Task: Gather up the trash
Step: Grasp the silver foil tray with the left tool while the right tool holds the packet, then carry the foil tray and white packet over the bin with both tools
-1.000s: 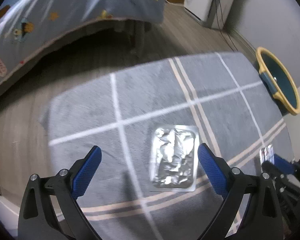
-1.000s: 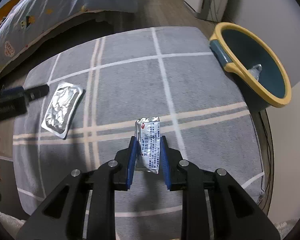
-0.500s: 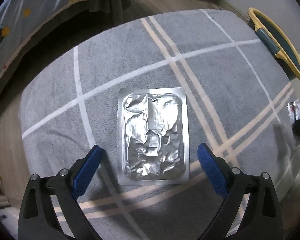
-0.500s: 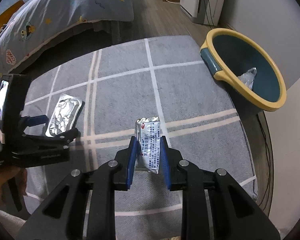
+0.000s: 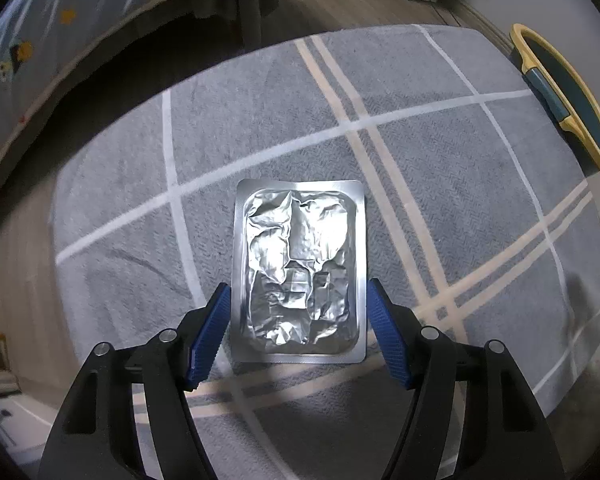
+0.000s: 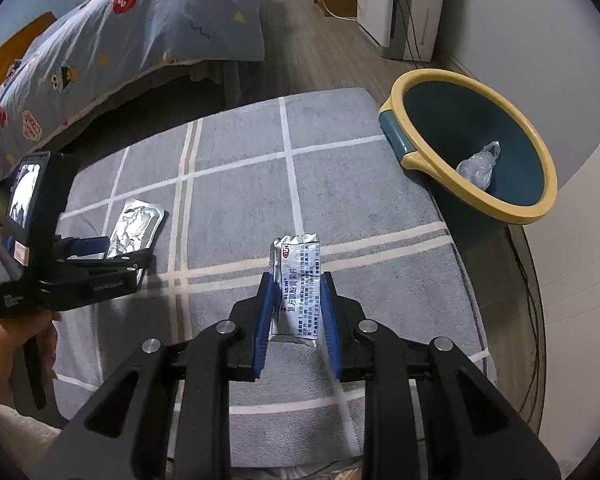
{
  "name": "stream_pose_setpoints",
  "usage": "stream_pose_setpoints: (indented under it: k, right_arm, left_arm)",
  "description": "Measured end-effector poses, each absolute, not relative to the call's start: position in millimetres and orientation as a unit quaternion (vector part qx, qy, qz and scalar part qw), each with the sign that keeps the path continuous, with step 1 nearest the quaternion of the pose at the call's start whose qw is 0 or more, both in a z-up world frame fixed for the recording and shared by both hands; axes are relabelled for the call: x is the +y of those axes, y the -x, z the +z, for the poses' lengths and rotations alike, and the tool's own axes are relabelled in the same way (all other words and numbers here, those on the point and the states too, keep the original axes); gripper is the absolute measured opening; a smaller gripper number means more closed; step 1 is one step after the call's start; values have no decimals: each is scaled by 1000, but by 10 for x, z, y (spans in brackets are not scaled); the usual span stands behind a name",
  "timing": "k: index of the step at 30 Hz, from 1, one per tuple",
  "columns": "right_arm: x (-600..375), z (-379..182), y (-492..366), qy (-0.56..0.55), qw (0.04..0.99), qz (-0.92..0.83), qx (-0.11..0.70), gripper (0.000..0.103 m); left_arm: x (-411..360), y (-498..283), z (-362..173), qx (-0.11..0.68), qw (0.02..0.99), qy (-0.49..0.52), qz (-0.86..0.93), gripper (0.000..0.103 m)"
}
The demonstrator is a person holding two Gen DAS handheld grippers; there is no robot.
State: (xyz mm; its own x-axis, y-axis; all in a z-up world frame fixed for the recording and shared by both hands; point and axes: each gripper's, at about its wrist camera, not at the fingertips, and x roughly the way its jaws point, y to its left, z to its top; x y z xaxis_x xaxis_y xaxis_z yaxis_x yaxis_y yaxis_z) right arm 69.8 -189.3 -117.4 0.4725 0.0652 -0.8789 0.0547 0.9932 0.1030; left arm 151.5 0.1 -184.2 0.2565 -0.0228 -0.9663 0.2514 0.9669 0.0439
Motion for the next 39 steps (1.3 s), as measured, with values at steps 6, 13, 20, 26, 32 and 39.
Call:
stream_pose_setpoints:
  k: [6, 13, 20, 26, 32, 39]
  right_arm:
    - [-1998, -905, -760, -36, 876, 2, 481, 23]
    - [-2252, -321, -947, -39, 904, 5, 426, 23]
    - [-2734, 272, -1134, -11, 931, -14, 365, 23]
    - [-3264, 362, -1270, -9, 938, -47, 343, 23]
    - [-3791, 23, -1479, -84, 919, -60, 381, 23]
    - [-4283, -306, -1648, -125, 903, -66, 405, 23]
  left_arm:
    - [-66, -1494, -1630, 572, 809, -103, -87, 68]
    - [-188, -1542, -1156, 516, 848, -67, -96, 68]
    - [-627, -1485, -765, 465, 871, -58, -147, 68]
    - [-1053, -1439, -580, 443, 873, -75, -187, 68]
    - [-1523, -1531, -514, 441, 866, -61, -227, 69]
    - [-2027, -1670, -578, 437, 855, -84, -265, 69]
